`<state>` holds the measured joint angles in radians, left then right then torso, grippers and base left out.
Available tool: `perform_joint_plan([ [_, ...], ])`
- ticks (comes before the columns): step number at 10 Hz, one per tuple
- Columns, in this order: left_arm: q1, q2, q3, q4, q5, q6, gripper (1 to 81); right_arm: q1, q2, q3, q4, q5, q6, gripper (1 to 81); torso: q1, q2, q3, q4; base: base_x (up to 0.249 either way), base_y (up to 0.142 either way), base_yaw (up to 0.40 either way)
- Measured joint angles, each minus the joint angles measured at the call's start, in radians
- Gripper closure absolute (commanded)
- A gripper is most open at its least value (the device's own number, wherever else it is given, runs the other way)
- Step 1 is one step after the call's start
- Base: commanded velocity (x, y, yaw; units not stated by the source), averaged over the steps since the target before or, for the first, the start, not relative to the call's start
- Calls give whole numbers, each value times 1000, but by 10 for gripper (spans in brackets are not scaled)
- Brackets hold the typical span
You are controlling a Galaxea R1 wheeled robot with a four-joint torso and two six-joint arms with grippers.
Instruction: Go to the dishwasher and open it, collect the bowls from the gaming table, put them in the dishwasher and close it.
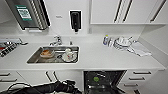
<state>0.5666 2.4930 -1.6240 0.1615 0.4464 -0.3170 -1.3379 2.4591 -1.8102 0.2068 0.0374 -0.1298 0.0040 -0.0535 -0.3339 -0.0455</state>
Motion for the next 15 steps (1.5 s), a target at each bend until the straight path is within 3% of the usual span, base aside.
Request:
perform_joint_plan([
  [3,193,-144,57,23,-16,3,10,54,-161,190,6,-2,0,811,0,0,0,0,0,0,0],
  [6,467,-164,34,60,-144,3,10,170,-239,326,71,-13,0,811,0,0,0,0,0,0,0],
  [8,629,-163,-61,82,-237,4,10,238,-254,352,143,-13,0,811,0,0,0,0,0,0,0],
  [12,851,-74,-278,115,-478,6,10,364,-272,353,314,-14,0,811,-1,0,0,0,0,0,0],
  [15,906,62,-403,131,-553,6,10,454,-261,317,403,-18,0,811,-1,0,0,0,0,0,0],
])
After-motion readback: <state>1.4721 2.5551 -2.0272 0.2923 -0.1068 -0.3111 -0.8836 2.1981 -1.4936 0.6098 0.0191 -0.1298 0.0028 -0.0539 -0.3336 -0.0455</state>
